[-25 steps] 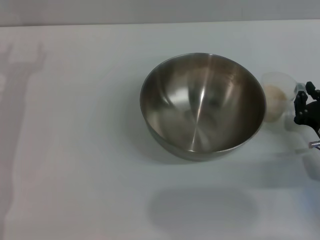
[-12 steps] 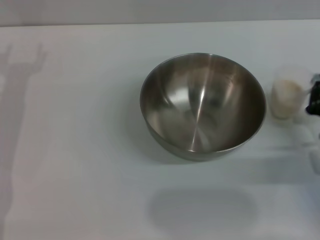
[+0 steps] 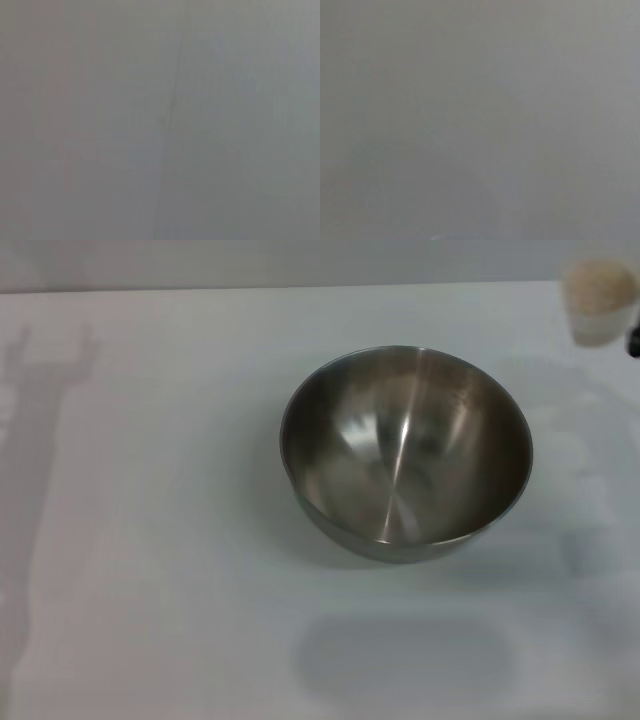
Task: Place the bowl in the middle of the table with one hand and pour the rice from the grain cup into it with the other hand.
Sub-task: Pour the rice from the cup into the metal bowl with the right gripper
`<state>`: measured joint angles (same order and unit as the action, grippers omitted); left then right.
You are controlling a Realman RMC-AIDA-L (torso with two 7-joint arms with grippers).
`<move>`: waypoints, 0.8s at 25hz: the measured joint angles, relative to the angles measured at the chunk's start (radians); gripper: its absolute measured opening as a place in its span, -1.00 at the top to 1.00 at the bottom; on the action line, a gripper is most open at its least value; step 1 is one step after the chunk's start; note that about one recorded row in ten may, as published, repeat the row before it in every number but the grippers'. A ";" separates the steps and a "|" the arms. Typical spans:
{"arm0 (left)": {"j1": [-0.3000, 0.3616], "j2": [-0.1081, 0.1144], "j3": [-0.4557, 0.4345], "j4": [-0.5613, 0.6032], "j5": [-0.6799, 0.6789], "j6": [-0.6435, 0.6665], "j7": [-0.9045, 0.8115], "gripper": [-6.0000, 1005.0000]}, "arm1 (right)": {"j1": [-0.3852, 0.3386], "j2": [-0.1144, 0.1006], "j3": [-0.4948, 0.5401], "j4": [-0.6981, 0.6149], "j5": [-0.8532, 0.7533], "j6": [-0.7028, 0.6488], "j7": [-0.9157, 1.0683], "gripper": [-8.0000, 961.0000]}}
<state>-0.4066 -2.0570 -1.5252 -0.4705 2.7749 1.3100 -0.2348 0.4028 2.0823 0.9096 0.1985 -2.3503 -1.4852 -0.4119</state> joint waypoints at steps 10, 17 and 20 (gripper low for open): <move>-0.006 0.000 0.000 -0.022 0.003 -0.008 0.001 -0.68 | 0.043 0.008 -0.198 0.092 -0.002 0.011 -0.823 0.95; -0.006 -0.001 0.000 -0.034 0.003 -0.009 0.006 -0.68 | 0.074 0.004 -0.300 0.057 -0.003 0.018 -1.145 0.95; -0.006 -0.002 -0.001 -0.036 0.003 -0.011 0.007 -0.68 | 0.087 0.003 -0.339 0.026 -0.003 0.018 -1.212 0.95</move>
<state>-0.4123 -2.0585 -1.5259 -0.5064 2.7781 1.2990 -0.2273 0.4897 2.0858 0.5702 0.2243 -2.3533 -1.4668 -1.6242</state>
